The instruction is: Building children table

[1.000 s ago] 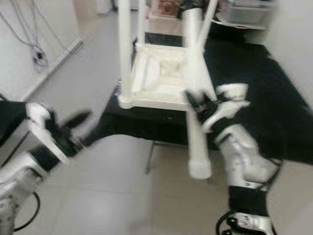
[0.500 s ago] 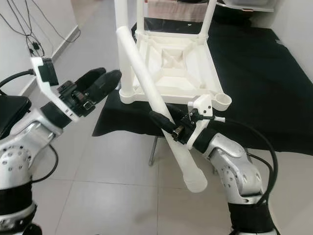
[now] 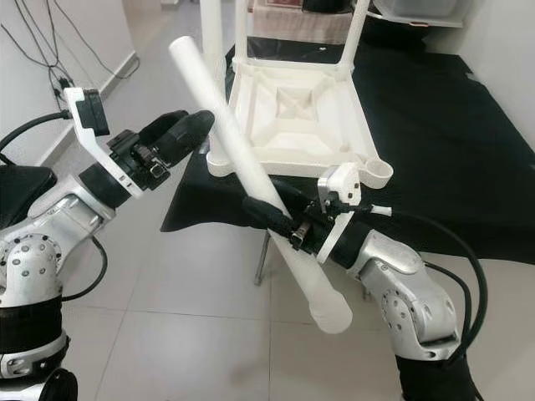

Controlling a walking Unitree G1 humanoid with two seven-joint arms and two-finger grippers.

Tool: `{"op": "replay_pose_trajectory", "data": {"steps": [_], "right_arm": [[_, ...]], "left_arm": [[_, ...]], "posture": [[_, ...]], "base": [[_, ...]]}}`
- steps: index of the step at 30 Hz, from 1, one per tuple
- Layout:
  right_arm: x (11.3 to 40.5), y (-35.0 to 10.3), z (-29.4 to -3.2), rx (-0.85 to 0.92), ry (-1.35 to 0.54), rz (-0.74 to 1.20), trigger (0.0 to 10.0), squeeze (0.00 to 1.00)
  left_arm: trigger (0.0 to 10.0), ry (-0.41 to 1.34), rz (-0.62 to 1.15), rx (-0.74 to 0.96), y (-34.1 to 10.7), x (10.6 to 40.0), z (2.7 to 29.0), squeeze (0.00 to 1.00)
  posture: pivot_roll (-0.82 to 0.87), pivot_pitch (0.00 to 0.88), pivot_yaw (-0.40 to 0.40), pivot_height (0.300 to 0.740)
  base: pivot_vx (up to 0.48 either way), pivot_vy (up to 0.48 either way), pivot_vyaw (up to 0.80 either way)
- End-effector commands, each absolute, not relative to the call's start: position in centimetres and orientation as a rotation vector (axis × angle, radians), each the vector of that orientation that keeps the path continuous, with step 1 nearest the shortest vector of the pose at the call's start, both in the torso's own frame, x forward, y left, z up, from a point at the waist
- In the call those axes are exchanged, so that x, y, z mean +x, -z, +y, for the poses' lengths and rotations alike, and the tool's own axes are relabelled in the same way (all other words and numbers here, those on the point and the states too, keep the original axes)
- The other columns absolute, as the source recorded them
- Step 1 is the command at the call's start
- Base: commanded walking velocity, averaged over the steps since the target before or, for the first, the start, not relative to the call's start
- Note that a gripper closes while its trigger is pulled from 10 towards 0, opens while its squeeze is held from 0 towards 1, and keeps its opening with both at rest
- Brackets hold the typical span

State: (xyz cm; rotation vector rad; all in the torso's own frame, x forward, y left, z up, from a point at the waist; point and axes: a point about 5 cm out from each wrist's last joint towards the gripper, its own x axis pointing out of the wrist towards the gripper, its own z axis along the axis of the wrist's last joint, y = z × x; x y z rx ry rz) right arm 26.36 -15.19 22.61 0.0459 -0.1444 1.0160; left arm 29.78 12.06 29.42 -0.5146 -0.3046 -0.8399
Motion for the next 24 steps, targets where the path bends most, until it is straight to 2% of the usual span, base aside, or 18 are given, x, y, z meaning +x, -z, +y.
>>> {"op": "replay_pose_trajectory", "data": {"steps": [1,14,15,24], "right_arm": [[25.9,-22.7,-15.0,0.049,-1.045,-0.142,10.0,0.00],[25.4,-22.6,-14.7,0.017,-1.093,-0.118,10.0,0.00],[25.4,-22.6,-14.7,0.012,-1.097,-0.116,10.0,0.00],[25.3,-22.7,-14.4,0.005,-1.107,-0.114,10.0,0.00]], "left_arm": [[10.0,0.865,-0.308,-0.529,-29.5,29.7,11.7,0.00],[10.0,0.925,-0.332,-0.527,-30.5,29.9,10.7,0.00],[0.0,0.939,-0.335,-0.529,-30.6,29.8,10.5,0.00],[0.0,0.927,-0.338,-0.510,-30.7,29.9,10.9,0.00]], "posture": [[-0.06,0.108,-0.025,0.740],[-0.07,0.113,-0.027,0.740],[-0.07,0.113,-0.027,0.740],[-0.07,0.114,-0.029,0.740]], "base": [[0.000,0.000,0.00],[0.000,0.000,0.00],[0.000,0.000,0.00],[0.000,0.000,0.00]]}}
